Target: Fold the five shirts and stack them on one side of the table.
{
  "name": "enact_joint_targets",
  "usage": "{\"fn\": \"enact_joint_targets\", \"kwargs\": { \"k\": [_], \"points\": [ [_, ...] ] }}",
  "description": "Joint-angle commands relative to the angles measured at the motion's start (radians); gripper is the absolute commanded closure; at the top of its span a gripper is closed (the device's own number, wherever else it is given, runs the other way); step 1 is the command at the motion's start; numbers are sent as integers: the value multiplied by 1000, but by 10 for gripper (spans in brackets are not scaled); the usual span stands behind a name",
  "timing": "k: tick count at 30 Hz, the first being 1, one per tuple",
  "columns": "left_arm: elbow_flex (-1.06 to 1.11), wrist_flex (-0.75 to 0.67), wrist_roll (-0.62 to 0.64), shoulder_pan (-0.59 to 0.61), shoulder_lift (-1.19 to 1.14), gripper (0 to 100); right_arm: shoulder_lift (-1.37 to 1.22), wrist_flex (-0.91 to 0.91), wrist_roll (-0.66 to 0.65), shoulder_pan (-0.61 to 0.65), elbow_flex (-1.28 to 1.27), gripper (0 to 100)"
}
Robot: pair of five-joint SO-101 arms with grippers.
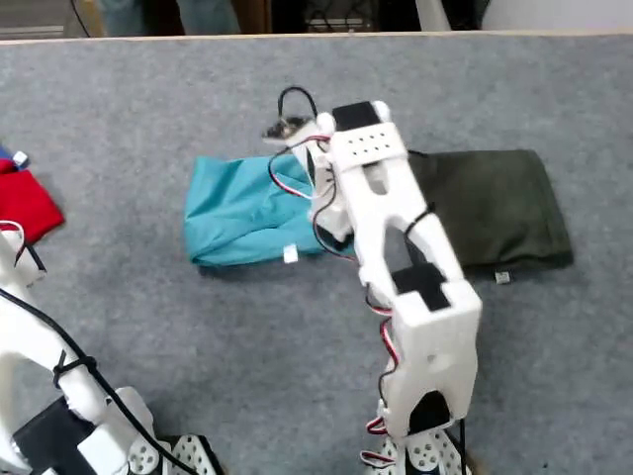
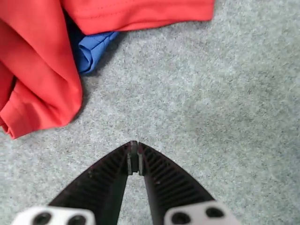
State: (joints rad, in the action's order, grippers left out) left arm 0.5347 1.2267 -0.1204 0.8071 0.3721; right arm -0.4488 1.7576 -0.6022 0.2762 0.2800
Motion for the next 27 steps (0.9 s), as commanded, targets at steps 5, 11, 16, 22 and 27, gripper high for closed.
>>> {"fn": "enact_joint_targets", "kwargs": {
  "k": [5, 11, 16, 22, 27],
  "points": [
    [-2, -5, -9, 5, 37, 970, 166, 9, -71, -12, -59, 793],
    [-4, -5, -9, 18, 37, 970, 203, 6, -126, 23, 143, 781],
    [-2, -5, -8, 13, 37, 970, 5, -2, -54, 137, 390, 825],
    [-1, -2, -8, 19, 37, 970, -363, 3, -34, 167, 783, 760],
    [-1, -3, -8, 22, 37, 970, -549, 3, -17, 169, 981, 744]
  ]
}}
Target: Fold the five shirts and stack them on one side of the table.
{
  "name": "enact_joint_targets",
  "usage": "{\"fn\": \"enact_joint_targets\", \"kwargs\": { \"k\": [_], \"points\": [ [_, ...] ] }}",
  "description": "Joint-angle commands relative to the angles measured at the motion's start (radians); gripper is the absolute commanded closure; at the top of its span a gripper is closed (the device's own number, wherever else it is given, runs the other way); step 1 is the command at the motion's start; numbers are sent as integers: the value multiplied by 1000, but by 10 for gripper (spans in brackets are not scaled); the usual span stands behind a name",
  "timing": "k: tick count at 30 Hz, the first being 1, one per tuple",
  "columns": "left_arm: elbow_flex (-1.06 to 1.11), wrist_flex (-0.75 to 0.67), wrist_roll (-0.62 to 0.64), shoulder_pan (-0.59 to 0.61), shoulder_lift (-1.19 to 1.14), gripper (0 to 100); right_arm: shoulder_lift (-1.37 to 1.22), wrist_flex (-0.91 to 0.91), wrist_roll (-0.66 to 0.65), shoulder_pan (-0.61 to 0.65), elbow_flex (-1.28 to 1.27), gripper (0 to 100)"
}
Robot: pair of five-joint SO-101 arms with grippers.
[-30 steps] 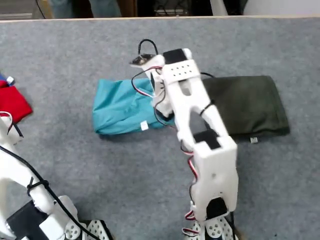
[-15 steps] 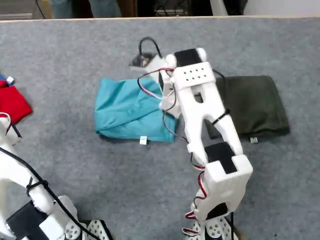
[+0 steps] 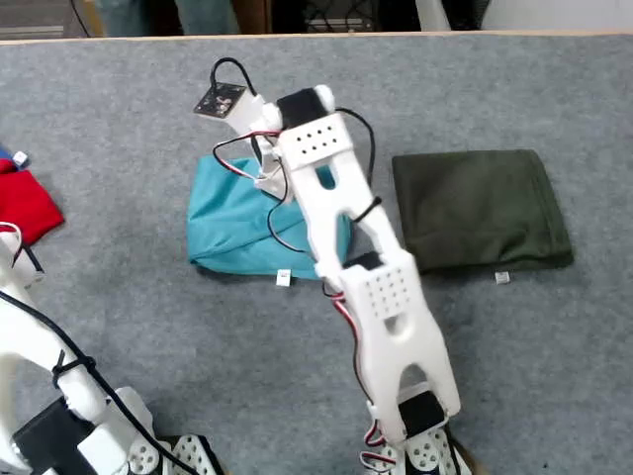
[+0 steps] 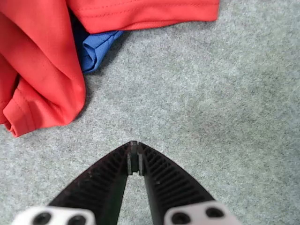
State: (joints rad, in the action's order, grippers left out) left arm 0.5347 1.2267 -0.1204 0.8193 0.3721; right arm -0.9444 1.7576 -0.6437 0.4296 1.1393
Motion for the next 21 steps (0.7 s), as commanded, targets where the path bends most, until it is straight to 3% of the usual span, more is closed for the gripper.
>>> {"fn": "enact_joint_targets", "kwargs": {
  "k": [1, 5, 13, 21],
  "points": [
    [-1, -3, -9, 10, 37, 970, -74, 3, 40, 14, 133, 744],
    [-1, -3, -9, 8, 37, 970, -107, 3, 66, 3, 137, 747],
    [-1, -3, -9, 8, 37, 970, -108, 6, 77, -21, 137, 931],
    [-1, -3, -9, 10, 37, 970, -82, 11, 112, -64, 125, 985]
  ]
}}
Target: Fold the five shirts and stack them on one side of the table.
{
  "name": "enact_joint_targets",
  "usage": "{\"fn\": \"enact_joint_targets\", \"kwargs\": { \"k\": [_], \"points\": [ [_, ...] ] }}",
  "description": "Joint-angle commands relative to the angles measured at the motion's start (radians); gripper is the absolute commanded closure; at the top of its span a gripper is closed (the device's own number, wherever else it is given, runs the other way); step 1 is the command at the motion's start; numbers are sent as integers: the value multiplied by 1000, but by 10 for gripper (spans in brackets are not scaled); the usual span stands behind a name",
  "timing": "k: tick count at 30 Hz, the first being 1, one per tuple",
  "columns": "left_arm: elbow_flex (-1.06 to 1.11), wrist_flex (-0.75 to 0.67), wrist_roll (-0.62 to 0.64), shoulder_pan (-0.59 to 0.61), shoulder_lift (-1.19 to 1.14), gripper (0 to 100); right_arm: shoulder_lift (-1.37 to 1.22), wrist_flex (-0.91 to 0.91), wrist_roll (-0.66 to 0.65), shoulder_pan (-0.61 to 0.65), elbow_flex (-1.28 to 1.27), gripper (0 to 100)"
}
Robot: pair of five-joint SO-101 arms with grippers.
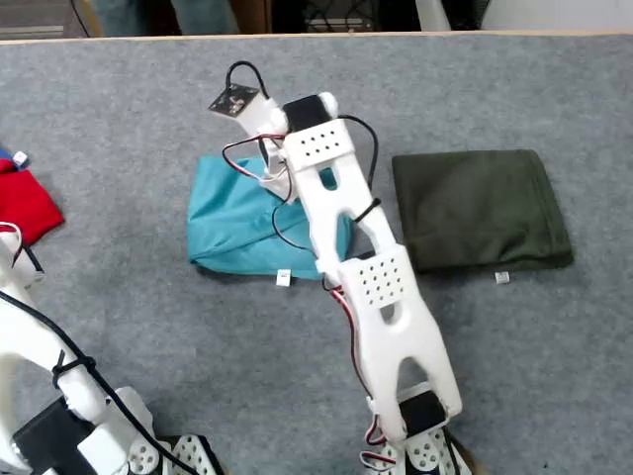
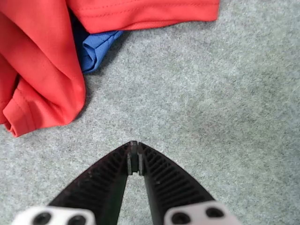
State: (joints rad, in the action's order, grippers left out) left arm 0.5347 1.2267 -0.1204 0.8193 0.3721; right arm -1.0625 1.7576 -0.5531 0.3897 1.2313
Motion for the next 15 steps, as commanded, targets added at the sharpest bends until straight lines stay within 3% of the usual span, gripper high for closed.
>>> {"fn": "enact_joint_targets", "kwargs": {
  "k": [1, 7, 15],
  "points": [
    [-1, -3, -9, 10, 37, 970, 53, 11, 26, -28, 15, 985],
    [2, -3, -9, 22, 37, 970, 274, 11, 32, -46, -228, 985],
    [8, -6, -9, 18, 37, 970, 673, 8, 0, -100, -762, 985]
  ]
}}
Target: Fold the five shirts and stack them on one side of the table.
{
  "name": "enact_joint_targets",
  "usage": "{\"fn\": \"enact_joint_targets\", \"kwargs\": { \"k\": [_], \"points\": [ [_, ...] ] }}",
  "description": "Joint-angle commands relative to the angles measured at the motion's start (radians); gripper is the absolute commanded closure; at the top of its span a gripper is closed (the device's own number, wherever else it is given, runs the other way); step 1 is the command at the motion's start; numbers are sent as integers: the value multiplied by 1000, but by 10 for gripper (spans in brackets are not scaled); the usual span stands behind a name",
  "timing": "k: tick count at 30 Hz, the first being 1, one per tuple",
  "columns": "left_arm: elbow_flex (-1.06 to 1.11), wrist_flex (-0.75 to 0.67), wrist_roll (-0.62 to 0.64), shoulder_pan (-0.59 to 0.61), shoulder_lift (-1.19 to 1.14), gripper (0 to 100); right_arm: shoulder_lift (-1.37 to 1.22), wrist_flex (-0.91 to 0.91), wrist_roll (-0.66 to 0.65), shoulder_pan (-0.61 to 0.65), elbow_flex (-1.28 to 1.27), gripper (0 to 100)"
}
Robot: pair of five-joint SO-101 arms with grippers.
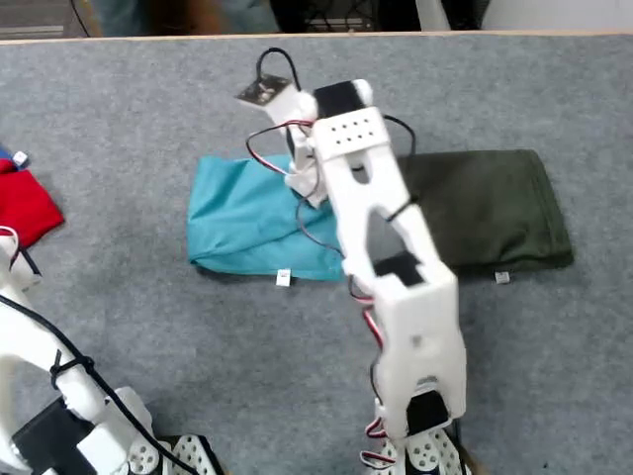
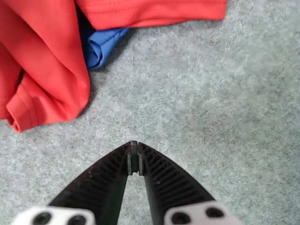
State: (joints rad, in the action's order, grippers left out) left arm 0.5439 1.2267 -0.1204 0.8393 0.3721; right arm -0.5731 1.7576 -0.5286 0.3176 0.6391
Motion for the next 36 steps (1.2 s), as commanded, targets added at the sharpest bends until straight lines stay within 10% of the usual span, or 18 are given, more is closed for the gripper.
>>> {"fn": "enact_joint_targets", "kwargs": {
  "k": [1, 8, 16, 22, 36],
  "points": [
    [1, -15, -9, -2, 37, 970, 228, 6, -37, -34, -231, 985],
    [1, -18, -6, -41, 37, 970, 410, -75, -114, -43, -573, 970],
    [-8, -17, -3, -194, 37, 970, 421, -63, -123, -130, -555, 717],
    [-180, -34, 75, -481, 29, 970, 412, -25, 54, -44, -378, 995],
    [-694, -86, 301, -816, -644, 971, 179, -351, 244, -14, -492, 985]
  ]
}}
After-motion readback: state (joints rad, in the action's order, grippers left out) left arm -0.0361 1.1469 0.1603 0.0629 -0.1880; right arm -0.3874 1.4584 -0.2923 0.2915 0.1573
